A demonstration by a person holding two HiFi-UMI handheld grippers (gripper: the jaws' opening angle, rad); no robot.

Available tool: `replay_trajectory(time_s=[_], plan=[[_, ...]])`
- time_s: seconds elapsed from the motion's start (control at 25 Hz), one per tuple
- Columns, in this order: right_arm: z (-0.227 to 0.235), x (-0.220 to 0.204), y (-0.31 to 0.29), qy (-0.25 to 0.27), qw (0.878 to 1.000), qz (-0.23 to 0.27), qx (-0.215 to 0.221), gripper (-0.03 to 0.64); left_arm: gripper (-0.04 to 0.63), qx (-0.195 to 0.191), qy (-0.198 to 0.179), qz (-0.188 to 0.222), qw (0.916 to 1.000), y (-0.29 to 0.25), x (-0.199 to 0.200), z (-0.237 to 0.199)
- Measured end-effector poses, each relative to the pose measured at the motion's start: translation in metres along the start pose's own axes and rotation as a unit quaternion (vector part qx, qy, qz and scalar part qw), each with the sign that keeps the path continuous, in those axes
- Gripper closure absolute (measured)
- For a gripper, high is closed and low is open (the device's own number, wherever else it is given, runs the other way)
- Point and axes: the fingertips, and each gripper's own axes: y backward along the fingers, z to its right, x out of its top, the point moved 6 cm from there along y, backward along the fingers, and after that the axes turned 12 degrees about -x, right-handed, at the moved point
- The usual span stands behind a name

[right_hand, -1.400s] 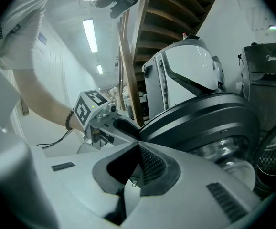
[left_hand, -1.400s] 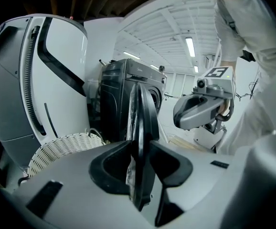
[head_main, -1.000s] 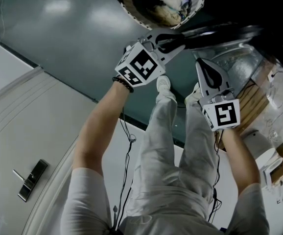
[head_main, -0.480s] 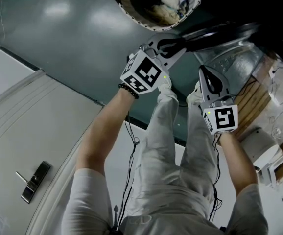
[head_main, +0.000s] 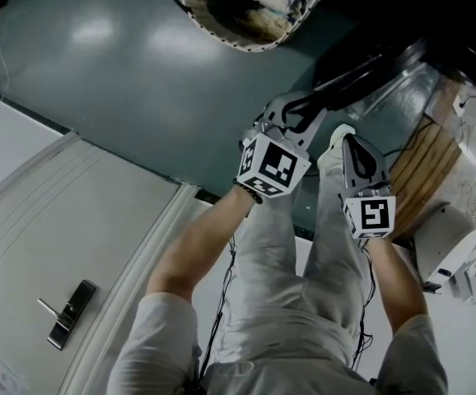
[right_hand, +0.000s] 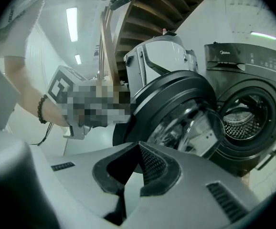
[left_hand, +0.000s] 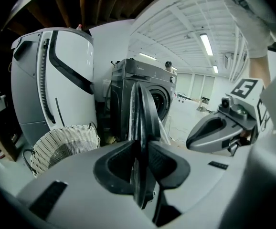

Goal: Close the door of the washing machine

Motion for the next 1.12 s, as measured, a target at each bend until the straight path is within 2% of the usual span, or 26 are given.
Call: replay_trajectory(time_s=[0.2,0.64,1.12], plan=[[0.007,-0.023,0.022,-0.007,0.999,-0.023,-0.027,0.606,0.520,0.027,0.016,0.000,0.9995,-0.009,0.000,0.031],[0.021,-0.056,0.048,0.010,0.997,-0.023,-0.069,0.606,0.520,0.069,0.055,-0.001,0.9961,-0.030,0.002,0.072],[0.028,-0.085,0.070,-0.047,0.995,-0.022,-0.089,0.604,0.508,0.071,0.098,-0.009,0.9926,-0.060,0.010,0.116]])
